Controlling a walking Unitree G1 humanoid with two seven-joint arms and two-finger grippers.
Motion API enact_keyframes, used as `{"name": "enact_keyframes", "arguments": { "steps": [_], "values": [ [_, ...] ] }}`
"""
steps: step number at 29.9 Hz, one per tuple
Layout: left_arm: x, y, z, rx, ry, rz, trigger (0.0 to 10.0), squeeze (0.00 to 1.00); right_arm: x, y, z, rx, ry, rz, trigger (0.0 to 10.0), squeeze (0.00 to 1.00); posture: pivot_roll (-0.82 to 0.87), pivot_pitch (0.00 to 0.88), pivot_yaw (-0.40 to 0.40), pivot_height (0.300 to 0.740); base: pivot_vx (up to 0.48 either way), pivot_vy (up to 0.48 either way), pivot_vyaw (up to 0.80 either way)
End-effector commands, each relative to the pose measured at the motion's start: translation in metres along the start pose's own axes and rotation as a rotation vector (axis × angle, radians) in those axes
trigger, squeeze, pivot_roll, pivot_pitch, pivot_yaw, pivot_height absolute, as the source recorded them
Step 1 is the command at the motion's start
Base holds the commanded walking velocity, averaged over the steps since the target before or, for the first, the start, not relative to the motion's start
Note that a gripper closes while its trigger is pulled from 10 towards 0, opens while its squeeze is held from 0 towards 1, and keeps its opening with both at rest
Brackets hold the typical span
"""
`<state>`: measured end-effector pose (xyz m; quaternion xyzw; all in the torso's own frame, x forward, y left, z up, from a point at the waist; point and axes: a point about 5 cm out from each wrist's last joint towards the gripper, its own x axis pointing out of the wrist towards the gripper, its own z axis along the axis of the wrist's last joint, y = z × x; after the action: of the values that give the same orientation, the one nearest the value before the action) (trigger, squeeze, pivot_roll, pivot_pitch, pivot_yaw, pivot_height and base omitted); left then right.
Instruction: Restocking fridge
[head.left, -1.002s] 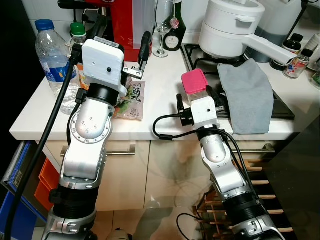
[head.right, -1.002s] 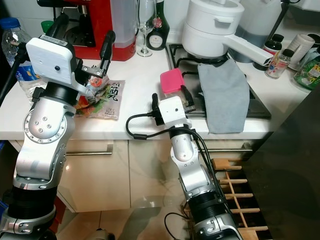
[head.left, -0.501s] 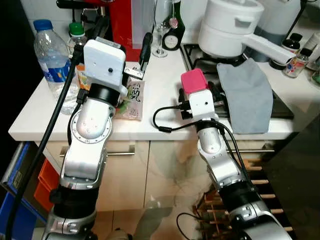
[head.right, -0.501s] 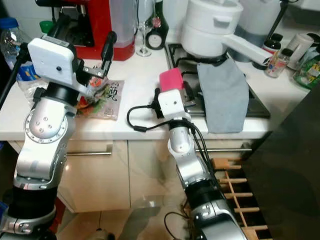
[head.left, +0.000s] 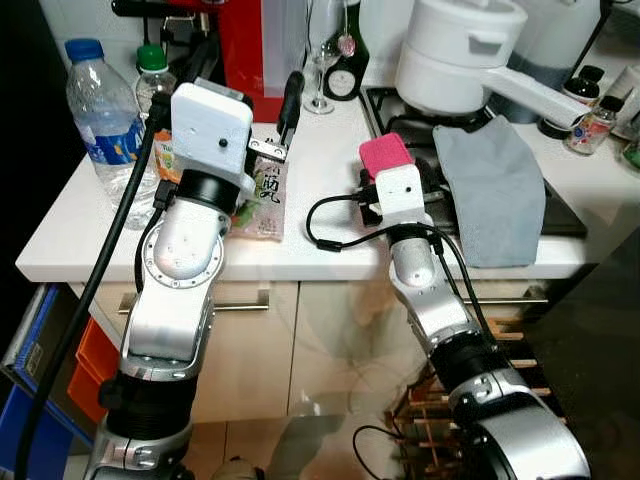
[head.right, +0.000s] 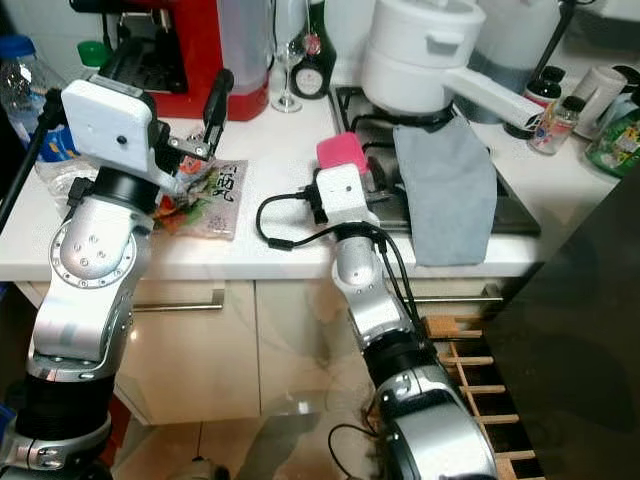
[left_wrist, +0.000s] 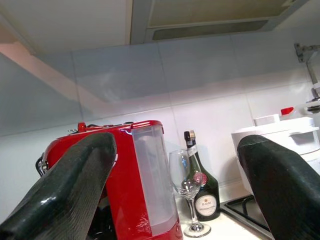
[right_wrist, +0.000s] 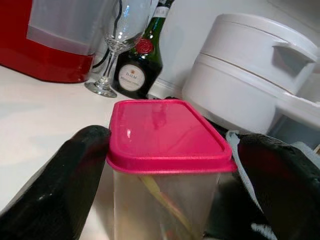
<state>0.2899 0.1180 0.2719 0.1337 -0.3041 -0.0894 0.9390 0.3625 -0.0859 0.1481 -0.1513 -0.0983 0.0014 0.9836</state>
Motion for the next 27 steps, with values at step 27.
{"name": "enact_keyframes", "arguments": {
  "steps": [27],
  "values": [
    [-0.001,-0.002,-0.001,0.017,0.012,-0.012,10.0,0.0,0.02,-0.008,-0.009,0.108,0.152,-0.011,10.0,0.0,0.14,0.0,-0.075,0.74,0.0,0.0,0.0]
  ]
}}
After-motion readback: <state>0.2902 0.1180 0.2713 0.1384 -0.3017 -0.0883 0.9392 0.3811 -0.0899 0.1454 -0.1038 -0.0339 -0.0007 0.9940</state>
